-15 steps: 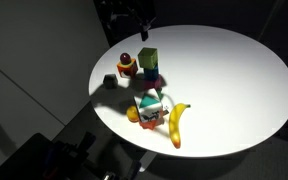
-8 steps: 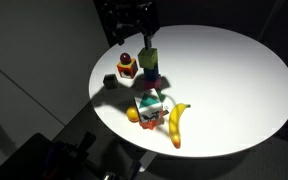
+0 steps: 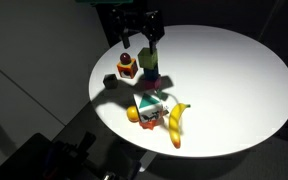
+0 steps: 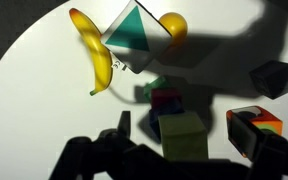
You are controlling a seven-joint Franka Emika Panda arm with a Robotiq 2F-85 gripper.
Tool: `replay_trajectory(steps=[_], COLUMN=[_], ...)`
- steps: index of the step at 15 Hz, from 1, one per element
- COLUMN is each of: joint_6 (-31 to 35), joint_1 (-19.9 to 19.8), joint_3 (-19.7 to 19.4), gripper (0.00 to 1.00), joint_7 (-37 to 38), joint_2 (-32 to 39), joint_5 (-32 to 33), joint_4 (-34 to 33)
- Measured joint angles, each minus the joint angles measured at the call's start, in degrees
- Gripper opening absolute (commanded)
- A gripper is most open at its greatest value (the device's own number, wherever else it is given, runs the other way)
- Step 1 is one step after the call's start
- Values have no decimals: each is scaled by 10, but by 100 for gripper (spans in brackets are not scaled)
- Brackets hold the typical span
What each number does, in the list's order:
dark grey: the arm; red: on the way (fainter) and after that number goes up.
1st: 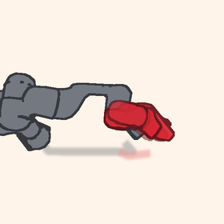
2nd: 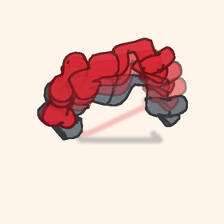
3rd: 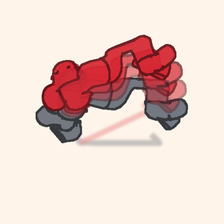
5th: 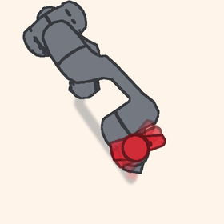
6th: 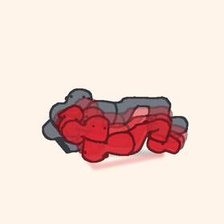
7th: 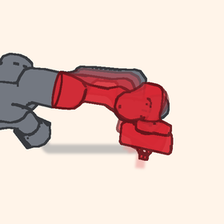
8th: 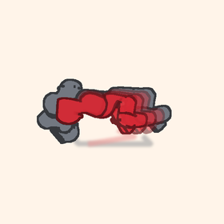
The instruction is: Pick up the lime green block and put it on the gray block
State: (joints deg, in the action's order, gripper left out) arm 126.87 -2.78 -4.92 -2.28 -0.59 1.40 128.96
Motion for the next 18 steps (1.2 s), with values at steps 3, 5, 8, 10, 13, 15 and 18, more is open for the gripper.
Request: replay_trajectory(steps=[3,5,8,10,13,15,18], joint_6=[2,3,4,6,14,20,23], joint_1=[0,0,0,0,0,0,0], joint_3=[0,0,0,0,1,3,8], gripper=[100,100,100,100,100,100,100], joint_7=[-2,-4,-14,-26,-44,-49,-49], joint_2=[18,30,49,61,77,86,98], joint_5=[-4,-5,-5,-5,-5,-5,-5], joint_4=[-16,-27,-43,-52,-63,-67,-74])
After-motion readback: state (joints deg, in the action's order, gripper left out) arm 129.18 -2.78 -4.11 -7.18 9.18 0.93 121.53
